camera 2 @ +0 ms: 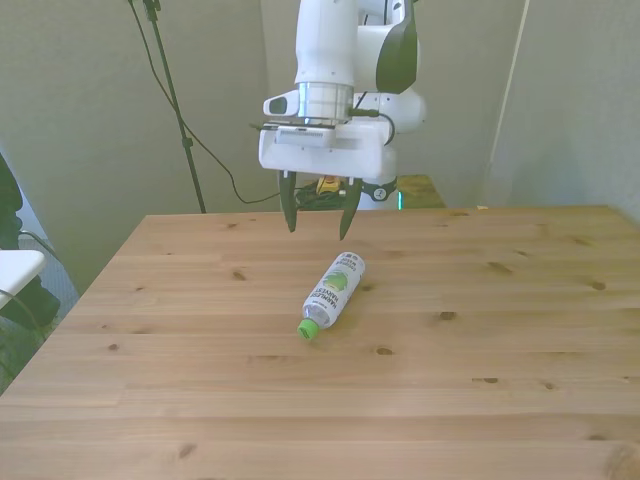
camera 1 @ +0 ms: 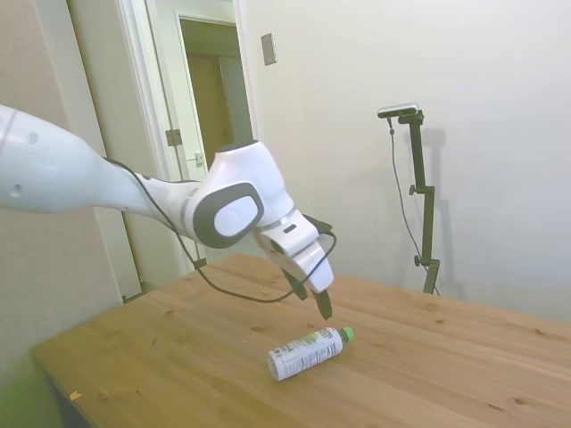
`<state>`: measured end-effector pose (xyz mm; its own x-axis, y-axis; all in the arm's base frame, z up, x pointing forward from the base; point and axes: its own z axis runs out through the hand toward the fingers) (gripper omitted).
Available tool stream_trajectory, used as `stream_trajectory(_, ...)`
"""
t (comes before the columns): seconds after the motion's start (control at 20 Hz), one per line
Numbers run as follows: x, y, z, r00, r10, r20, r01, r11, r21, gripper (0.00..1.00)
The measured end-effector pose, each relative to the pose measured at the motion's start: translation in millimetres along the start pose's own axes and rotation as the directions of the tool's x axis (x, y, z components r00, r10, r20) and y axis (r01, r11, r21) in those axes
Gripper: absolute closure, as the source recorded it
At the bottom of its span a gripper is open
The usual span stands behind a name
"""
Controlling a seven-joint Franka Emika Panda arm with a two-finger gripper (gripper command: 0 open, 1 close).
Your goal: Stand the water bottle
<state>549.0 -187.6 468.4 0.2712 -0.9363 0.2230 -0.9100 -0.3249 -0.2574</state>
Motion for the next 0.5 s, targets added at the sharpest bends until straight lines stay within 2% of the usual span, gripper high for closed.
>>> stream_trajectory(0.2, 16.7, -19.2, 33.9, 1.0, 0.017, -0.002, -0.017, 1.0, -0.026, 0.0)
stream_trajectory(0.5, 12.9, -38.1, 72.5, 1.0, 0.007, 0.007, -0.007, 0.999, -0.046, 0.0)
